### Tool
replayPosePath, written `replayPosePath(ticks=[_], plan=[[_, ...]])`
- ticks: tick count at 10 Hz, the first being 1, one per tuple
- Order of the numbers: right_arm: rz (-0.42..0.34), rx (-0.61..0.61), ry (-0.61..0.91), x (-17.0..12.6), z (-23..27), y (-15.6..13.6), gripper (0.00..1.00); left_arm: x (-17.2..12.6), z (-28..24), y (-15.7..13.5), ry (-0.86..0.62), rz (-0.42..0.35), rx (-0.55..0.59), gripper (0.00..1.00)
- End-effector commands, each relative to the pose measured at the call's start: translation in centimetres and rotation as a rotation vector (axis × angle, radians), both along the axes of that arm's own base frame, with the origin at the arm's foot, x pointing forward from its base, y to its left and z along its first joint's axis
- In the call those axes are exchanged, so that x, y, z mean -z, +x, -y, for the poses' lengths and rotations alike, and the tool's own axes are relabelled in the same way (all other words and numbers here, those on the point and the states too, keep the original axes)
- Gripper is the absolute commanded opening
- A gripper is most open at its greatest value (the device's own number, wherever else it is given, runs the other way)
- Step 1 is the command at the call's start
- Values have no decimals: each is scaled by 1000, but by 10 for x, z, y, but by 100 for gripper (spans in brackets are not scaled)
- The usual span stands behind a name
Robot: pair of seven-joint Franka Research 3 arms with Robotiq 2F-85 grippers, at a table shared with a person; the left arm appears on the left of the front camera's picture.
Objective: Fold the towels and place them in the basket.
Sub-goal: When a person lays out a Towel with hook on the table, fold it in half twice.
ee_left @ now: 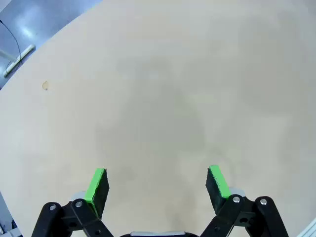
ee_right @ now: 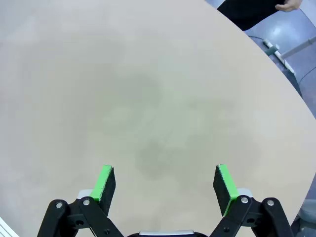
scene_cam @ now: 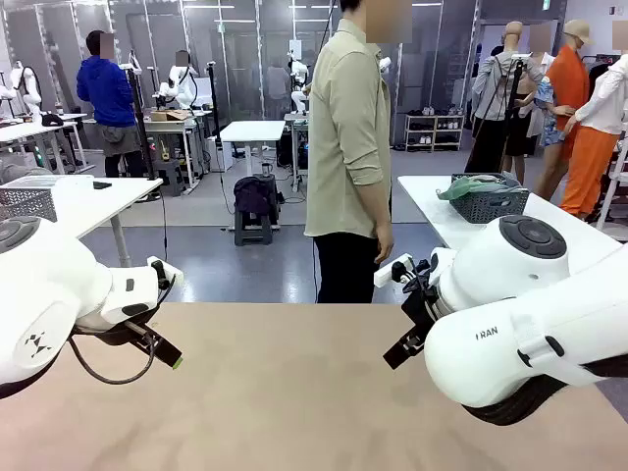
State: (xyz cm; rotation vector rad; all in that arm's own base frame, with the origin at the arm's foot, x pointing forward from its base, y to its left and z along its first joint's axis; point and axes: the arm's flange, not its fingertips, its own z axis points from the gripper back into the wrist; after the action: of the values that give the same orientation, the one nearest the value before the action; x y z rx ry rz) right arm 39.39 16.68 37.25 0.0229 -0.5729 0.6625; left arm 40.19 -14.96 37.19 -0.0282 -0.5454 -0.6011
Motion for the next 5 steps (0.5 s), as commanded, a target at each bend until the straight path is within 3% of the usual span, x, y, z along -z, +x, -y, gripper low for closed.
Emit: replayPosePath(ticks=[1,5], plan=[[0,0,0,0,0,0,100,0,0,0,0,0,0,100],[0,0,0,0,0,0,100,0,0,0,0,0,0,100]])
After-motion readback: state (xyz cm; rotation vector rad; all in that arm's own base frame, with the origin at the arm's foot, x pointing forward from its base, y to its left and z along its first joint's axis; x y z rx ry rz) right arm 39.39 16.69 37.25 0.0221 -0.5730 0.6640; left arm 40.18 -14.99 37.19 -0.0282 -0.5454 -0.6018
